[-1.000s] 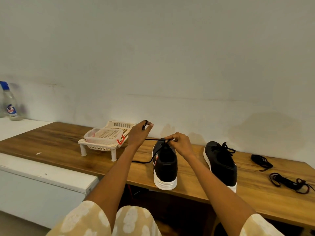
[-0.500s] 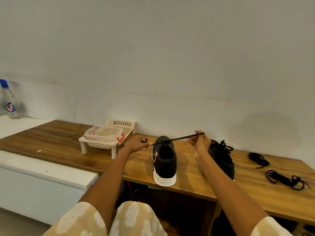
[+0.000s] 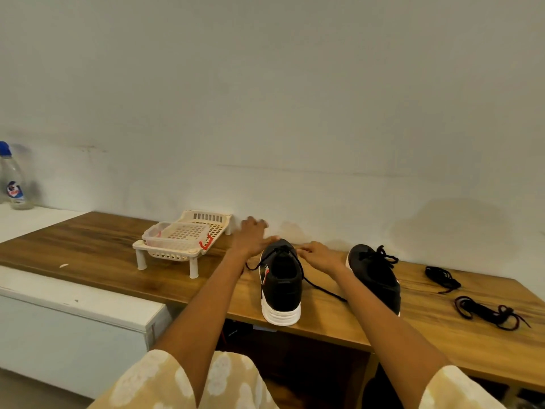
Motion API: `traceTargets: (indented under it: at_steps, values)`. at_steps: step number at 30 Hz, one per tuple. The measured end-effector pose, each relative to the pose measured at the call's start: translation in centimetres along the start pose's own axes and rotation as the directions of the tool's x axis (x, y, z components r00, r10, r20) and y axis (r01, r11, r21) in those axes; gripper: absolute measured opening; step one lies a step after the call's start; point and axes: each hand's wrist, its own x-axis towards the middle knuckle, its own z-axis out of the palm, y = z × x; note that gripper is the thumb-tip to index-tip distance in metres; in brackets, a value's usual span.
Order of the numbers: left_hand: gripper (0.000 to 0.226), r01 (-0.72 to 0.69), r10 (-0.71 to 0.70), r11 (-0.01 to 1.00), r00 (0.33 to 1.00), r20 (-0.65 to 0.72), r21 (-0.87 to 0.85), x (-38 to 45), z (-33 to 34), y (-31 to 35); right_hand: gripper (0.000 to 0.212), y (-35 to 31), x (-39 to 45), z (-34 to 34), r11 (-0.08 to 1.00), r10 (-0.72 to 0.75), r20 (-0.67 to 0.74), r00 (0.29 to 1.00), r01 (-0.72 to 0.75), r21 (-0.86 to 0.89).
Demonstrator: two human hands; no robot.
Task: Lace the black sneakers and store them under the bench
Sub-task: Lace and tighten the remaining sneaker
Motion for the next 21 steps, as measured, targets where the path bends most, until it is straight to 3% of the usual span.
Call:
traceTargets:
  at_steps: [3,8,12,15,21]
  values:
    - [0.037,-0.221,0.287,0.937,0.928,0.238,-0.271,0.4,-0.4,0.7,0.017,-1.0,0.0,0.2,0.998,-0.056,0.008,0.998,0.055,0.039]
    - [0.015,-0.255,0.293,0.905,0.954,0.064,-0.341,0.5,0.5,0.9,0.023,-0.4,0.8,0.4,0.996,-0.074,-0.117,0.990,0.067,-0.066]
    - [0.017,-0.200,0.273,0.899,0.951,0.142,-0.390,0.6,0.9,1.0,0.022,-0.5,1.1,1.2,0.996,-0.044,-0.182,0.982,0.029,-0.084]
    - [0.021,-0.163,0.287,0.840,0.943,0.167,-0.517,0.1,0.5,0.9,0.019,-0.3,1.2,2.0,0.998,-0.037,-0.242,0.970,0.025,-0.051]
    - [0.024,0.138,0.228,0.695,0.889,0.398,-0.705,-0.4,0.0,-0.3,0.018,-0.2,1.5,2.0,0.997,-0.059,-0.294,0.954,0.041,-0.068]
